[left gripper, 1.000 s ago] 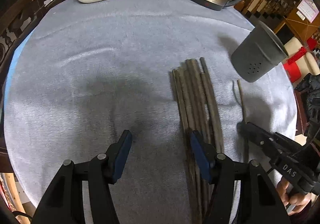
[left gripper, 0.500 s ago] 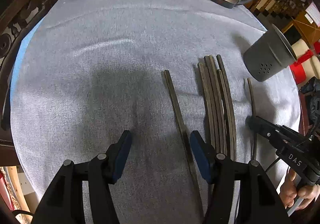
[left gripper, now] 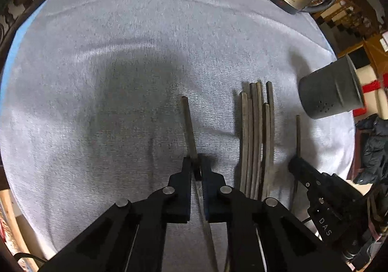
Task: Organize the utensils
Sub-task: 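Lift the chopstick with the left gripper and drop it into the grey holder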
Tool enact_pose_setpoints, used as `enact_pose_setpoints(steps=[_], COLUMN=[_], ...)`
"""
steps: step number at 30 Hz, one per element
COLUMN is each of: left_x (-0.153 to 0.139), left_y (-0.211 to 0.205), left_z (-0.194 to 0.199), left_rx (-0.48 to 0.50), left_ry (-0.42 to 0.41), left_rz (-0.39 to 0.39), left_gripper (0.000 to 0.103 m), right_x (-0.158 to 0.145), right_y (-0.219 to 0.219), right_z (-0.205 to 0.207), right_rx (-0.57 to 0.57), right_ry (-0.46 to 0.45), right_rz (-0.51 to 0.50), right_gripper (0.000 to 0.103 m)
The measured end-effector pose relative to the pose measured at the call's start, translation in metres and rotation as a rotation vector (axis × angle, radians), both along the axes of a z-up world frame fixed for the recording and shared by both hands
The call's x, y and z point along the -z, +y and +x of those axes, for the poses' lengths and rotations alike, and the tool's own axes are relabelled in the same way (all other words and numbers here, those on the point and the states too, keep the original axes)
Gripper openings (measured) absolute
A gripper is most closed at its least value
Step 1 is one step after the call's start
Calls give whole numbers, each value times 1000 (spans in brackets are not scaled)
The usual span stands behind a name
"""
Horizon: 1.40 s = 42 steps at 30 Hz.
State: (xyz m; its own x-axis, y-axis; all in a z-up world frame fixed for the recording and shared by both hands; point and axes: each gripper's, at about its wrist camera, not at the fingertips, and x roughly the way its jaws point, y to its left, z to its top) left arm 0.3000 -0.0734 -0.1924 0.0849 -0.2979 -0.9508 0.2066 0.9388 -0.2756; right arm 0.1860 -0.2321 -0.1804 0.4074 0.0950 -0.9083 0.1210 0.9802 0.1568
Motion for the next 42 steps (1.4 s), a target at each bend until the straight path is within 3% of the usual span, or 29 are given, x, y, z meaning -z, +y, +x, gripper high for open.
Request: enact_pose_setpoints(steps=[5, 14, 22, 27, 34, 42], left_x=[-23, -117, -195, -232, -264, -254], left_y=[11, 16, -4, -21, -72, -131], left_z=[-9, -36, -61, -57, -34, -2], left_rx=[19, 63, 87, 76, 36, -44], left_ry=[-42, -243, -458, -611, -776, -871], left_rz=[-39, -101, -154, -218, -289, -308], left_gripper=[5, 5, 5, 6, 6, 6], right_x=[-29, -105, -164, -189, -211, -213], right_y=[-10, -24, -62, -76, -95, -112], right_z=[-11, -49, -78, -86, -69, -37], right_rx=[-10, -35, 91, 166, 269, 403], right_ry=[-113, -395, -707, -909, -1115, -1170], right_rz=[67, 123, 139, 71, -2, -34], right_gripper=[6, 6, 6, 6, 6, 6])
